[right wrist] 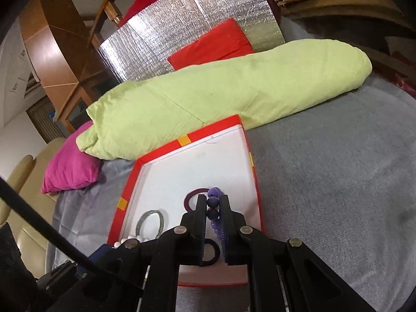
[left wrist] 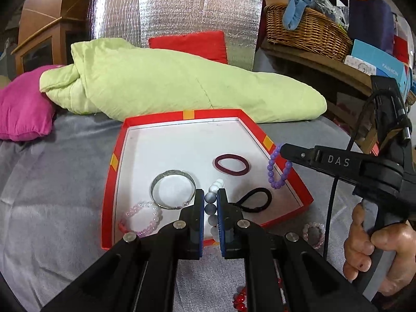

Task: Organize jewelry
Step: 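Carry the pearl and purple bracelets over the red box with both tools, then lower both bracelets into the box and open both tools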

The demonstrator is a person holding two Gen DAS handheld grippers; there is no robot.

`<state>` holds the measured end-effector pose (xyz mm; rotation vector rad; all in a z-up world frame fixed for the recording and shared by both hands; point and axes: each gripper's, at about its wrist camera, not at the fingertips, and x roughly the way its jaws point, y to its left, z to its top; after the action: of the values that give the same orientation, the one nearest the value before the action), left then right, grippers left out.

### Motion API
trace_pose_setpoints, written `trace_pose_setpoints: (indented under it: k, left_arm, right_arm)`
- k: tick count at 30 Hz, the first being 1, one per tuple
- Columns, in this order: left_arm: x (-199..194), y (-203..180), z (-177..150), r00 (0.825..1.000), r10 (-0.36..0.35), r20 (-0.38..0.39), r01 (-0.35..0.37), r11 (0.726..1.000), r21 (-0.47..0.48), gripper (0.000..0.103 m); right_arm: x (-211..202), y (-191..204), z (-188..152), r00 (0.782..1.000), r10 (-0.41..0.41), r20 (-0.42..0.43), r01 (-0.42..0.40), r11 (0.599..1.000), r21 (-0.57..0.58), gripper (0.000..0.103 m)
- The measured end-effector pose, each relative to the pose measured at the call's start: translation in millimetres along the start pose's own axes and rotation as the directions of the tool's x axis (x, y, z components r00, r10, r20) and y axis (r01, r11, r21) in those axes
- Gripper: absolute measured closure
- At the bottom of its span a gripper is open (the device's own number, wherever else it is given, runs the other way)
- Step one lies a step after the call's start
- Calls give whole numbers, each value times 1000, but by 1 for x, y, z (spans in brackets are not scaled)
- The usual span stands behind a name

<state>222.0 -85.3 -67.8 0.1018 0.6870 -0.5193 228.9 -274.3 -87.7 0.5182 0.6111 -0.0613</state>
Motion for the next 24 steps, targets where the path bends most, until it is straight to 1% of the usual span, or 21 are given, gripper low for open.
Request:
trace_pose_setpoints:
  k: [6,10,14,17,18,20,21,24]
  left_arm:
    - [2,0,-3,1000,18,-26,-18,1000,7,93]
    - [6,5,-4,998,32,-50,-33,999,-11,93]
    - [7,8,-4,996,65,-58,-66,998,-11,93]
    - [8,7,-4,994,83,-66,-83,997,2,93]
    - [9,7,-5,994,90,-69,-90,996,9,91]
    - [9,6,-5,993,97,-73,-96,995,18,83]
    - [9,6,-5,993,98,-74,-96,995,18,75]
    - [6,6,-5,993,106,-60,-105,994,17,66]
  right_arm:
    - [4,5,-5,1000,-16,-24,16,1000,-17,92]
    - [8,5,-8,999,-29,-40,28,999,-24,92]
    - [10,3,-10,998,-33,-58,32,999,-20,92]
    - [10,2,-10,997,-44,-68,43,999,-15,90]
    - [10,1,-10,997,-42,-69,42,999,-9,90]
    - [9,1,-9,997,-44,-69,43,999,-8,90]
    - [8,1,-9,997,-47,-68,46,999,-10,90]
    - [5,2,-8,997,-47,-63,46,999,-15,90]
